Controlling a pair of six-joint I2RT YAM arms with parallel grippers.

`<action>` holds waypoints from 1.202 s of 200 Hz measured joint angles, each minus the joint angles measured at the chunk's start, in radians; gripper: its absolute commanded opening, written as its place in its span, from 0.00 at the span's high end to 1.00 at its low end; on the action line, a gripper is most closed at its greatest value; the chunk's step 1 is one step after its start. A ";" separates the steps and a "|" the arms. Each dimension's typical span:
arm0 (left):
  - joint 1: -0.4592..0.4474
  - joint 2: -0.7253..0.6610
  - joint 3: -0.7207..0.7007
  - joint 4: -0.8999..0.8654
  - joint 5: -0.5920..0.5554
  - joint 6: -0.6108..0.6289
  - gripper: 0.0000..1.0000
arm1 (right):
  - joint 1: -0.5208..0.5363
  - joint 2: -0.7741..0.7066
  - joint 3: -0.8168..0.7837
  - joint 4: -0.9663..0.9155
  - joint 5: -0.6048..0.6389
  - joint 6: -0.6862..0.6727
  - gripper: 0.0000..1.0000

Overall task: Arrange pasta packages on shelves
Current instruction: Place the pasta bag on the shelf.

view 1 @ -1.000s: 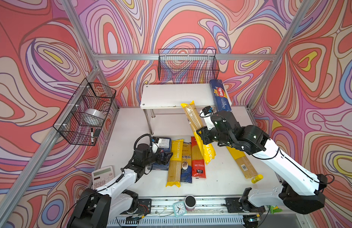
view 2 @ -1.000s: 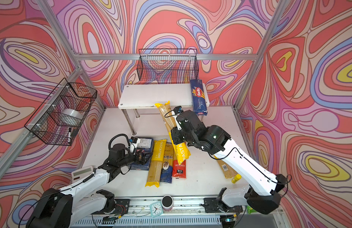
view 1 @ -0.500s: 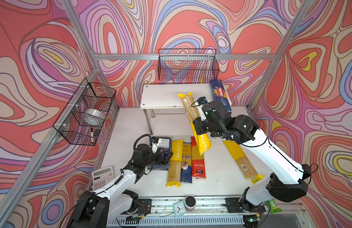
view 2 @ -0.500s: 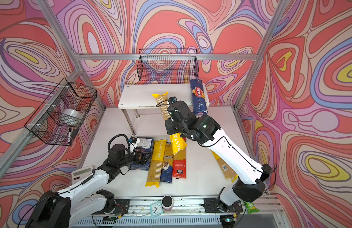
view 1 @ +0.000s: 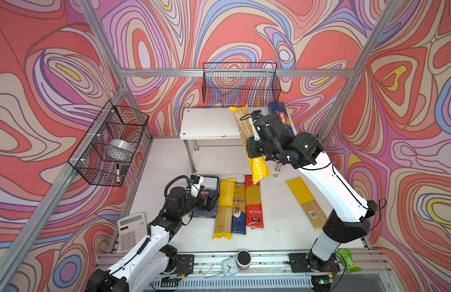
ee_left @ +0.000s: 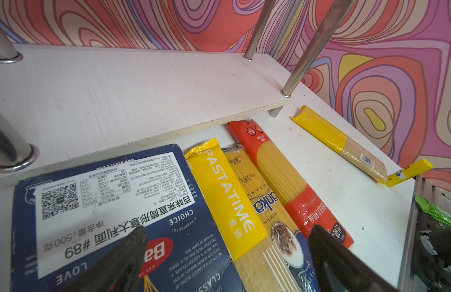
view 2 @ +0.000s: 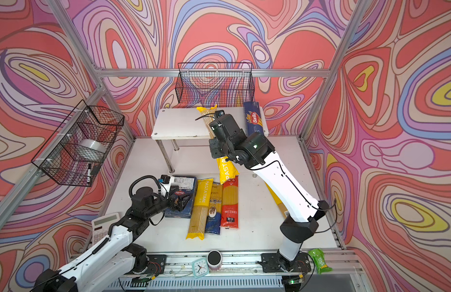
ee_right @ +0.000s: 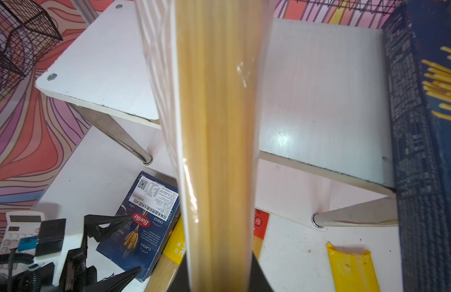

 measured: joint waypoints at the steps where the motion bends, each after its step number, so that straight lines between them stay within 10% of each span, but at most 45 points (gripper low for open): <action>1: 0.000 -0.002 0.000 0.000 -0.001 0.000 0.00 | -0.002 0.002 0.003 -0.002 -0.001 0.000 0.82; 240: 0.000 -0.028 -0.011 -0.042 -0.048 0.004 0.00 | -0.199 0.137 0.143 0.129 0.021 -0.100 0.81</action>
